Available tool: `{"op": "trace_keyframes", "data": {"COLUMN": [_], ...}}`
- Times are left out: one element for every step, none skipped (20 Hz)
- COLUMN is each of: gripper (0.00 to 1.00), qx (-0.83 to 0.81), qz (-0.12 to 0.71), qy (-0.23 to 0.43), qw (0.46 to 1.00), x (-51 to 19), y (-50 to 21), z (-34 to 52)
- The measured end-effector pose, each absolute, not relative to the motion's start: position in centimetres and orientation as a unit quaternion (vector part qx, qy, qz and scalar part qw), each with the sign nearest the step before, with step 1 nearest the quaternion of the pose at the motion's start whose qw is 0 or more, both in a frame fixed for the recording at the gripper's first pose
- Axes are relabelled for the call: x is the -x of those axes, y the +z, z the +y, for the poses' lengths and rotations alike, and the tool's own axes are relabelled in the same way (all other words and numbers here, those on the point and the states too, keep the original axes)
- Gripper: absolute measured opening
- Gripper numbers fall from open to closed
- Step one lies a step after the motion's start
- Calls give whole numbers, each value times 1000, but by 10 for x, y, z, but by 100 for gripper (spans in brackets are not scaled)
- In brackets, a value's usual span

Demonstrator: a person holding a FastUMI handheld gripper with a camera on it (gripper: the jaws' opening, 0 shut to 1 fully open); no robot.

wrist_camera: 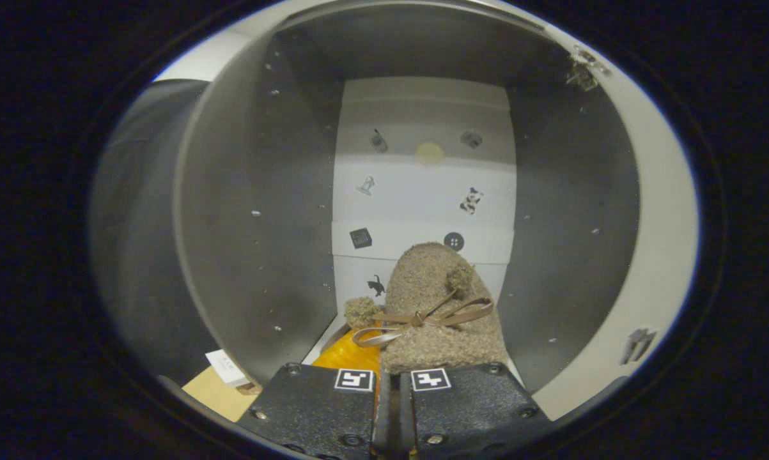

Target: Open the shoe cabinet door, grab the shoes and put them into the shoe cabinet, then close the shoe cabinet door.

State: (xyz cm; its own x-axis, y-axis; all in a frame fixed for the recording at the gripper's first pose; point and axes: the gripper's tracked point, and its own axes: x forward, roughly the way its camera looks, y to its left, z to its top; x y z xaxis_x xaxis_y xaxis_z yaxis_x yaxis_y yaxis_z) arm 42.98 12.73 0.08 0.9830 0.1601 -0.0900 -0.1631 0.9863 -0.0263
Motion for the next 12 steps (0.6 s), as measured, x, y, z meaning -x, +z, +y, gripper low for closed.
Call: {"op": "trace_keyframes", "data": {"gripper": [9, 9, 9, 9, 9, 9, 9, 9, 9, 8, 9, 9], "qx": [18, 20, 19, 12, 3, 0, 0, -4, -7, -14, -24, -30], "qz": [54, 60, 69, 81, 91, 102, 113, 123, 134, 146, 160, 176], "qy": [76, 71, 69, 68, 69, 69, 67, 63, 60, 64, 68, 68], "qw": [995, 995, 995, 994, 993, 992, 991, 990, 989, 987, 984, 982], "x": [-449, -465, -482, -496, -509, -520, -530, -538, -544, -548, -552, -556], "y": [-5, -9, -15, -23, -31, -39, -47, -56, -65, -72, -81, -90], "z": [122, 119, 118, 116, 116, 114, 111, 108, 107, 108, 111, 110]}}
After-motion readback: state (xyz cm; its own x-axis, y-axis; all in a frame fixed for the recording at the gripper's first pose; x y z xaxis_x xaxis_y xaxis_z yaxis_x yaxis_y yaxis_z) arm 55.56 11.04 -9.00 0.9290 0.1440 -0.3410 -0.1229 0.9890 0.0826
